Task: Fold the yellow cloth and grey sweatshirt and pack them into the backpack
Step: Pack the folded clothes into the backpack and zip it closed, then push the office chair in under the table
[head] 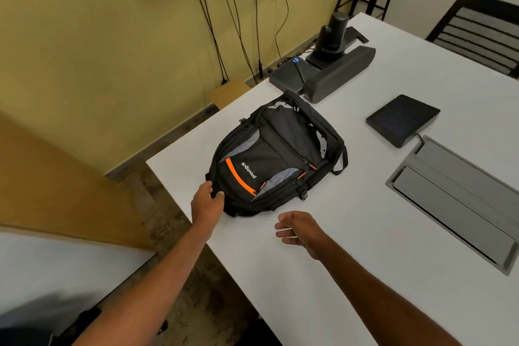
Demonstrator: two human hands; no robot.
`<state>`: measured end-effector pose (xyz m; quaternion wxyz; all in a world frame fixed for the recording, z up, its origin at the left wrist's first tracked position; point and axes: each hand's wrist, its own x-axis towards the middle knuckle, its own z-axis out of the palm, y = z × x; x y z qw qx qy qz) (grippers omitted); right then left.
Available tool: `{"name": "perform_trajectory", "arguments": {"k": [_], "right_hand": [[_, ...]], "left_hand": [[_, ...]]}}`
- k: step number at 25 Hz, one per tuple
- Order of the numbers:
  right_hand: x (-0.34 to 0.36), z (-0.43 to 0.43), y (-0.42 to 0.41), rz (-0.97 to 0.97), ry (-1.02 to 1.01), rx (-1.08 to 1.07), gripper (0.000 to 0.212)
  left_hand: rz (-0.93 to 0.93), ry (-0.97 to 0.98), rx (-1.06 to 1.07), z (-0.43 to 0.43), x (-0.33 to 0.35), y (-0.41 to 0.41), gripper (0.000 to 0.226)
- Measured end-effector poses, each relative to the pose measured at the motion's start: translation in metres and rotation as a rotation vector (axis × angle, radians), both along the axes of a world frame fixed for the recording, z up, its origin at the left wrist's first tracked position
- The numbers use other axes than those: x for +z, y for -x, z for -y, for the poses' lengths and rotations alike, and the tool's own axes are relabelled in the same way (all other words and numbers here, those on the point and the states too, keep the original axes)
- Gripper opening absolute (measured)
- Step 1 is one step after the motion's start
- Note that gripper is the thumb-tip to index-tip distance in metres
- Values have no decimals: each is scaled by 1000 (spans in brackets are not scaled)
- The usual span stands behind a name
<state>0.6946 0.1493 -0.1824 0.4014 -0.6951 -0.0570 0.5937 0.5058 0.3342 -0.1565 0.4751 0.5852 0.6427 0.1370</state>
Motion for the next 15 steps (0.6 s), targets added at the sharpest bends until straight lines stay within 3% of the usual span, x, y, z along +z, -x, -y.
{"name": "perform_trajectory", "arguments": {"k": [4, 15], "right_hand": [[22, 29, 28, 19, -73, 50, 19], [101, 86, 148, -7, -391, 203, 24]], "left_hand": [[126, 62, 98, 57, 22, 46, 17], [297, -83, 305, 243, 97, 214, 21]]}}
